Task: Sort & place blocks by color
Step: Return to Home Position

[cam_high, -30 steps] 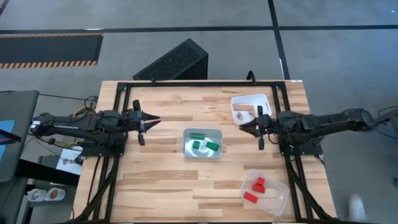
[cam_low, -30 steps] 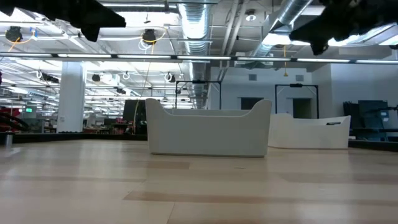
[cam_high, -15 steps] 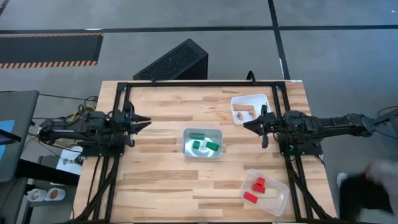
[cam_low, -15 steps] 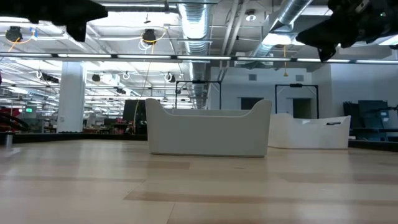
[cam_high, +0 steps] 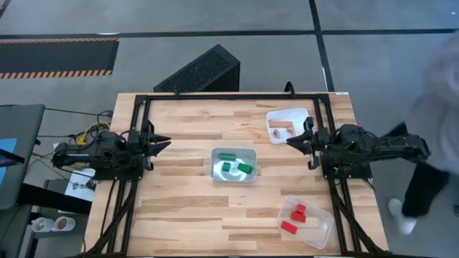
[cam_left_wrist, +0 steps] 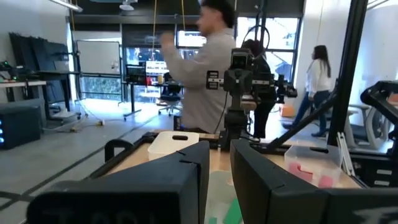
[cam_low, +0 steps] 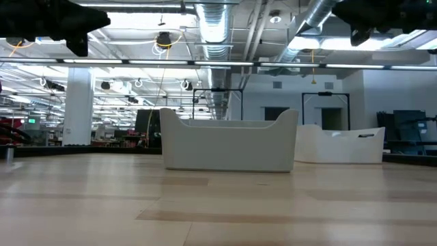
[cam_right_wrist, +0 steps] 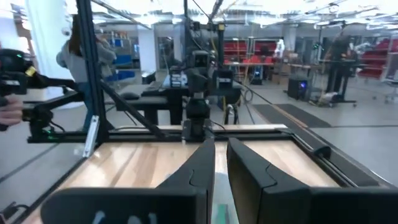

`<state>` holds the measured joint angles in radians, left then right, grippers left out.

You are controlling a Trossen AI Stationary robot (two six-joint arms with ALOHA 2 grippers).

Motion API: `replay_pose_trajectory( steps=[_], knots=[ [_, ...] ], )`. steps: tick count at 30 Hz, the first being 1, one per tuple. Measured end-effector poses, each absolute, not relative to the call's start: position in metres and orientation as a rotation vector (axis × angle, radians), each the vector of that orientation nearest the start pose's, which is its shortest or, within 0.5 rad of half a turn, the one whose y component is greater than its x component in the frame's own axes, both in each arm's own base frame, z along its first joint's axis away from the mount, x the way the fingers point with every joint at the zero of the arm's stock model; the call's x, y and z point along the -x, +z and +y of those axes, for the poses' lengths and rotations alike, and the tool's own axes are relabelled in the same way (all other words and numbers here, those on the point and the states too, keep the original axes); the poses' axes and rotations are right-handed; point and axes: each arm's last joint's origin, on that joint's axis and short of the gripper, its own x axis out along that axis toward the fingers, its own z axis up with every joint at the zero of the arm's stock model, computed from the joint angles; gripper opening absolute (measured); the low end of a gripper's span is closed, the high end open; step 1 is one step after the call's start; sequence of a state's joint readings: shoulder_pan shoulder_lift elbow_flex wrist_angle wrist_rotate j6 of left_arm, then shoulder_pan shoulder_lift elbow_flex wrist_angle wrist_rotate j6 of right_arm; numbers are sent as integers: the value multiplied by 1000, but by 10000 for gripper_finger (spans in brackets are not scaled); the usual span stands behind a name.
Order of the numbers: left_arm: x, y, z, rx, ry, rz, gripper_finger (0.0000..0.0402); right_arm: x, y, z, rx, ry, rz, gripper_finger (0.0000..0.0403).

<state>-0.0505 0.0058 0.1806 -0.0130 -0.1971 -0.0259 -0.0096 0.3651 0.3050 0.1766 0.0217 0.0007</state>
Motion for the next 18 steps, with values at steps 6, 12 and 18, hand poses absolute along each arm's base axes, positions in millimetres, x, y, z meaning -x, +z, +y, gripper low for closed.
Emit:
replay_pose_trajectory(
  steps=[6, 12, 18],
  knots=[
    [-82, 223, 1, 13, 137, -188, 53, -101, 254, -6, 5, -56, -124, 63],
    [-90, 200, 1, 45, 134, -163, 53, -85, 255, -7, 14, -41, -165, 63],
    [-95, 185, 1, 71, 134, -196, 53, -82, 222, -7, -5, -48, -175, 63]
  ],
)
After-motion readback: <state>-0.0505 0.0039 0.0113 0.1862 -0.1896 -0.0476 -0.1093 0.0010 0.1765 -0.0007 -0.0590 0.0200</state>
